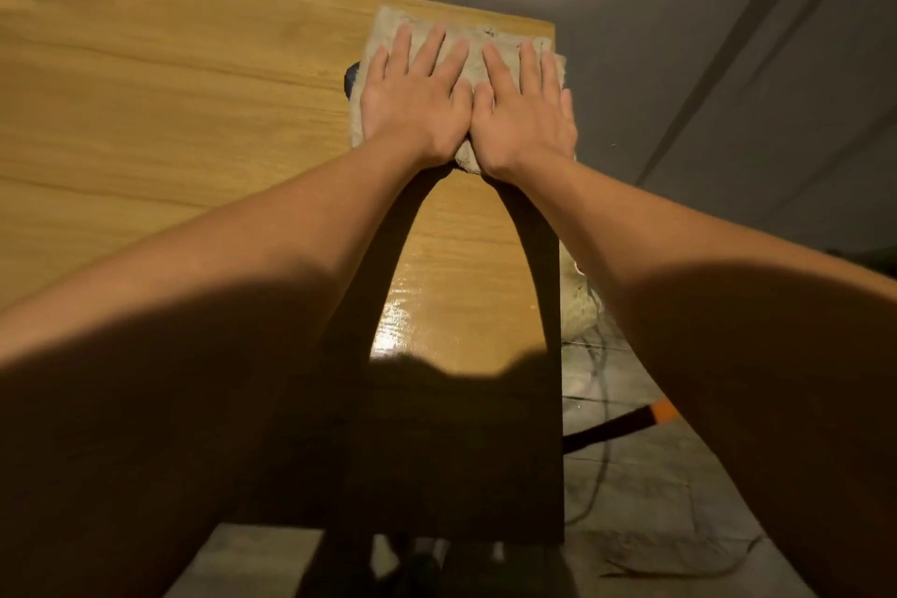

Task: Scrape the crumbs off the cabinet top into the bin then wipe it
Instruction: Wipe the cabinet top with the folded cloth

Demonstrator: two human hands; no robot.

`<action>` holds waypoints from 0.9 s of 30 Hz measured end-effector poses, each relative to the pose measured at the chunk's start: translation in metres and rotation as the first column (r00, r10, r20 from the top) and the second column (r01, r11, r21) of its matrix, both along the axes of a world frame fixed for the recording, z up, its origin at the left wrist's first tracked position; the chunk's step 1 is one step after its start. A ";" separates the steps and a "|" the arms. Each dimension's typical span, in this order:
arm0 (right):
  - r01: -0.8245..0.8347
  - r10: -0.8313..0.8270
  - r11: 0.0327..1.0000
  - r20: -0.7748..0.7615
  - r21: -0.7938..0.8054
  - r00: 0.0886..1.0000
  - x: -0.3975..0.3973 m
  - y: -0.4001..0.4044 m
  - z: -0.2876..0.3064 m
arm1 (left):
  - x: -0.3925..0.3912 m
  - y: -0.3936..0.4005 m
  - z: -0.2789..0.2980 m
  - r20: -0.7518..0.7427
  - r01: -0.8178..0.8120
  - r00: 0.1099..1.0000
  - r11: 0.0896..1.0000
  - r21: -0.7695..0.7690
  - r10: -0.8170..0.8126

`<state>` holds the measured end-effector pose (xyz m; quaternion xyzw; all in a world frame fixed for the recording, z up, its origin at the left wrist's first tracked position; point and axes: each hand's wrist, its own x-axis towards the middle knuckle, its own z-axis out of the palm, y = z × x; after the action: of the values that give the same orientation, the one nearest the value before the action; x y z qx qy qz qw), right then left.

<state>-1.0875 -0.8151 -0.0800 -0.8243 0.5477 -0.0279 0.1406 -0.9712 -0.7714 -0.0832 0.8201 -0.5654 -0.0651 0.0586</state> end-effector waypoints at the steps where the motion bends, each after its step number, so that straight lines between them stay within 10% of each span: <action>1: 0.007 -0.007 1.000 0.001 0.004 1.000 -0.004 0.009 0.001 | -0.004 0.009 0.001 -0.001 0.002 1.000 1.000 0.002 -0.002; 27: 0.003 -0.003 1.000 -0.059 -0.007 0.998 -0.107 0.301 0.000 | -0.084 0.323 0.019 -0.018 0.258 0.966 0.966 -0.021 -0.258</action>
<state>-1.1946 -0.5143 -0.0795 -0.8244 0.5527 -0.0054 0.1215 -1.0548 -0.4487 -0.0638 0.7383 -0.6672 -0.0752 0.0632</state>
